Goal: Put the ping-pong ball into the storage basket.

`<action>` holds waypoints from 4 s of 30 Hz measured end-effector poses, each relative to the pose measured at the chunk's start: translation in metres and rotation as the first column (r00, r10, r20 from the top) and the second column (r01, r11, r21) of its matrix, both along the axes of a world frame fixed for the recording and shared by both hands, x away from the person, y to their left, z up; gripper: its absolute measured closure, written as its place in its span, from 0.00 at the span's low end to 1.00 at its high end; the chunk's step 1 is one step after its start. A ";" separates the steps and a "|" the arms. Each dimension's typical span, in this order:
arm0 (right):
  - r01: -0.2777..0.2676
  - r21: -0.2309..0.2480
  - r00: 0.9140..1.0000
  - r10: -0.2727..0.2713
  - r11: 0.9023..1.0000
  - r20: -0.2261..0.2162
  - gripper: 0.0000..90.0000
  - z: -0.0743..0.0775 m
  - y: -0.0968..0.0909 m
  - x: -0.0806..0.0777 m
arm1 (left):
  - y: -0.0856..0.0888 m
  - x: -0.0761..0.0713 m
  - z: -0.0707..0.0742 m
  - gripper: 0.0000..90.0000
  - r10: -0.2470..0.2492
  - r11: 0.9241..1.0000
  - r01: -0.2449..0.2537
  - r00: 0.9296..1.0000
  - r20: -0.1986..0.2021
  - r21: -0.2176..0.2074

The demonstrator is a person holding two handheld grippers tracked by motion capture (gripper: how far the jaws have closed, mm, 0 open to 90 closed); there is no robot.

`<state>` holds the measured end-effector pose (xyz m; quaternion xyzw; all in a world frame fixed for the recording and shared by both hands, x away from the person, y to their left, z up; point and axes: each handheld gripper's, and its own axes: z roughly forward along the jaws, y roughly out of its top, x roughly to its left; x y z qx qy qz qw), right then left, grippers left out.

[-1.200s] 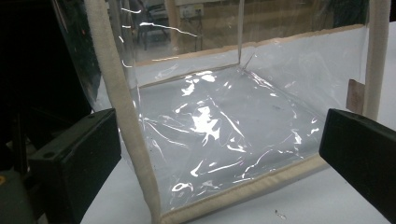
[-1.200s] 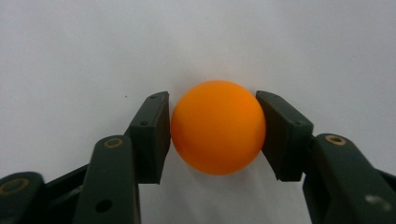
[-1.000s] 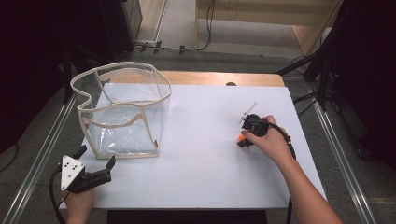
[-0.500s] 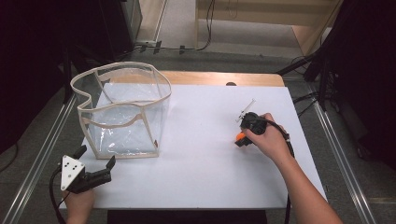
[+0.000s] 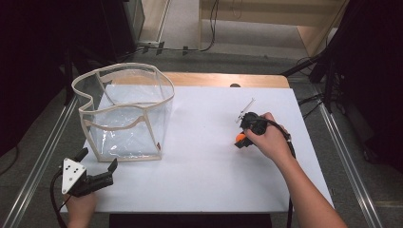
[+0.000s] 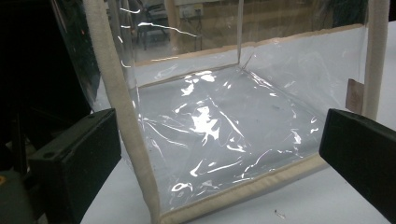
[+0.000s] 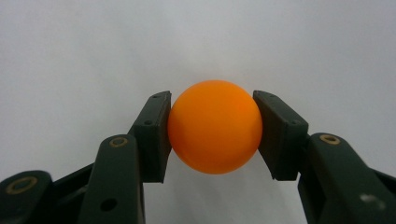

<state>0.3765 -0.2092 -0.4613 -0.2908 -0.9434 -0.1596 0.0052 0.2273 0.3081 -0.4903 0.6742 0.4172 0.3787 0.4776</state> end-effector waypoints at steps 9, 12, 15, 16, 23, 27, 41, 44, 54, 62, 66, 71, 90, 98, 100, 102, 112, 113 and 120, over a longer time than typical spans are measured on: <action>-0.031 0.005 1.000 0.031 1.000 0.005 0.53 0.005 0.013 0.002 | 0.000 0.000 0.000 0.00 0.000 1.000 0.000 1.000 0.000 0.001; -0.040 0.002 0.999 0.040 0.999 0.003 0.53 0.007 0.018 0.002 | 0.000 0.000 0.000 0.00 -0.002 1.000 0.002 1.000 0.000 0.002; -0.051 0.007 0.999 0.051 0.999 0.005 0.53 0.008 0.021 0.003 | 0.000 0.000 0.000 0.00 -0.001 1.000 0.001 1.000 -0.001 0.001; -0.058 0.007 0.998 0.058 0.998 0.007 0.53 0.009 0.023 0.004 | 0.000 0.000 0.000 0.00 -0.002 1.000 0.002 1.000 0.000 0.002; -0.070 0.006 0.998 0.070 0.998 0.008 0.53 0.013 0.028 0.005 | 0.000 0.000 0.000 0.00 -0.002 1.000 0.002 1.000 0.000 0.002; -0.074 0.010 0.997 0.074 0.997 0.009 0.53 0.015 0.032 0.005 | 0.000 0.000 0.000 0.00 -0.003 1.000 0.003 1.000 -0.001 0.002; -0.108 0.014 0.994 0.108 0.994 0.010 0.53 0.015 0.048 0.009 | 0.000 0.000 0.000 0.00 -0.004 1.000 0.004 1.000 0.000 0.003; -0.110 0.019 0.994 0.110 0.994 0.012 0.53 0.017 0.053 0.009 | 0.000 0.000 0.000 0.00 -0.006 1.000 0.006 1.000 0.000 0.001; -0.138 0.037 0.990 0.138 0.990 0.017 0.53 0.020 0.068 0.010 | 0.000 0.000 0.000 0.00 -0.005 1.000 0.005 1.000 0.001 -0.002; -0.149 0.043 0.989 0.148 0.988 0.022 0.53 0.028 0.075 0.011 | 0.000 0.000 0.000 0.00 -0.006 1.000 0.006 1.000 0.000 -0.001; -0.150 0.042 0.989 0.149 0.988 0.018 0.53 0.029 0.077 0.011 | 0.000 0.000 0.000 0.00 -0.005 1.000 0.005 1.000 0.000 0.000; -0.153 0.054 0.988 0.152 0.987 0.016 0.53 0.029 0.079 0.012 | 0.000 0.000 0.000 0.00 -0.006 1.000 0.006 1.000 0.000 -0.001; -0.192 0.089 0.981 0.190 0.977 0.028 0.53 0.048 0.101 0.017 | 0.001 0.000 0.000 0.00 -0.009 1.000 0.009 1.000 -0.001 -0.010; -0.210 0.106 0.978 0.207 0.972 0.040 0.53 0.056 0.109 0.018 | 0.001 0.000 0.000 0.00 -0.009 1.000 0.009 1.000 -0.004 -0.009; -0.213 0.120 0.977 0.210 0.970 0.038 0.53 0.058 0.109 0.018 | 0.001 0.001 0.000 0.00 -0.010 1.000 0.010 1.000 -0.003 -0.011; -0.221 0.128 0.975 0.217 0.967 0.042 0.53 0.060 0.109 0.019 | 0.001 0.001 0.001 0.00 -0.010 1.000 0.010 1.000 -0.004 -0.012; -0.252 0.130 0.968 0.252 0.959 0.018 0.53 0.070 0.119 0.022 | 0.001 0.001 0.000 0.00 -0.012 1.000 0.012 1.000 -0.003 -0.012; -0.254 0.126 0.967 0.254 0.959 0.016 0.53 0.073 0.120 0.022 | 0.001 0.001 0.000 0.00 -0.012 1.000 0.012 1.000 -0.003 -0.013; -0.275 0.138 0.961 0.273 0.951 0.038 0.53 0.083 0.129 0.024 | 0.001 0.001 0.000 0.00 -0.012 1.000 0.012 1.000 -0.003 -0.013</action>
